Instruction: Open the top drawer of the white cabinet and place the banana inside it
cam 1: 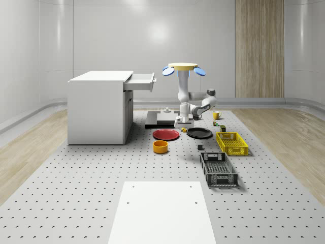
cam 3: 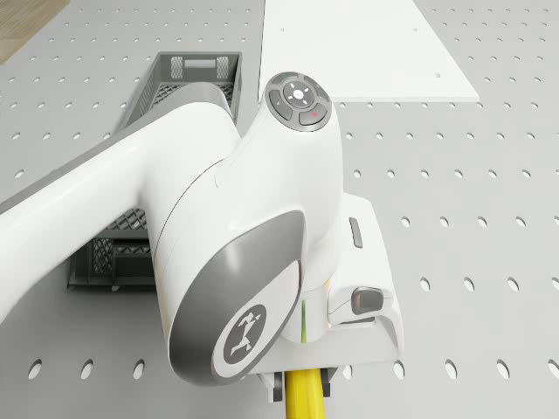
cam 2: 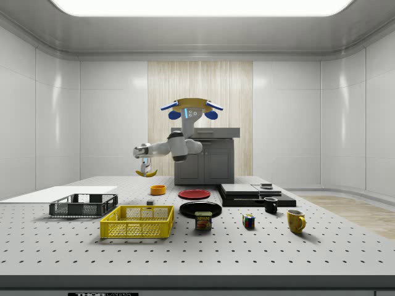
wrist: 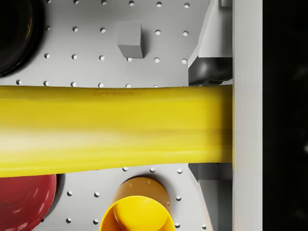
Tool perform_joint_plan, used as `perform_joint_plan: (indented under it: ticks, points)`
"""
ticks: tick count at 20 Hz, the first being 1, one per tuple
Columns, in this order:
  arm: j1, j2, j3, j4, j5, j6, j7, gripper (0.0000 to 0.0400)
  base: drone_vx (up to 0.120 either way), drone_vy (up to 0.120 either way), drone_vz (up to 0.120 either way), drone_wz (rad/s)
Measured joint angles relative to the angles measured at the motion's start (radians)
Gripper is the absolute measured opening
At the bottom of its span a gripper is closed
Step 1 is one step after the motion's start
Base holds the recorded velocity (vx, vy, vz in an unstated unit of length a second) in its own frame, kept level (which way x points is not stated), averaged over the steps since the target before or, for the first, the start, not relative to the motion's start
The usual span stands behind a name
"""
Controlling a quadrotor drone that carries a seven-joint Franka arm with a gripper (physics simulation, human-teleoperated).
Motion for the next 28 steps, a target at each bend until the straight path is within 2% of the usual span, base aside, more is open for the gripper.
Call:
perform_joint_plan:
  ticks: [28]
  points:
    - [0.001, -0.007, 0.0, 0.0, -0.004, 0.006, -0.001, 0.019, -0.12, 0.0, 0.12, 0.0]
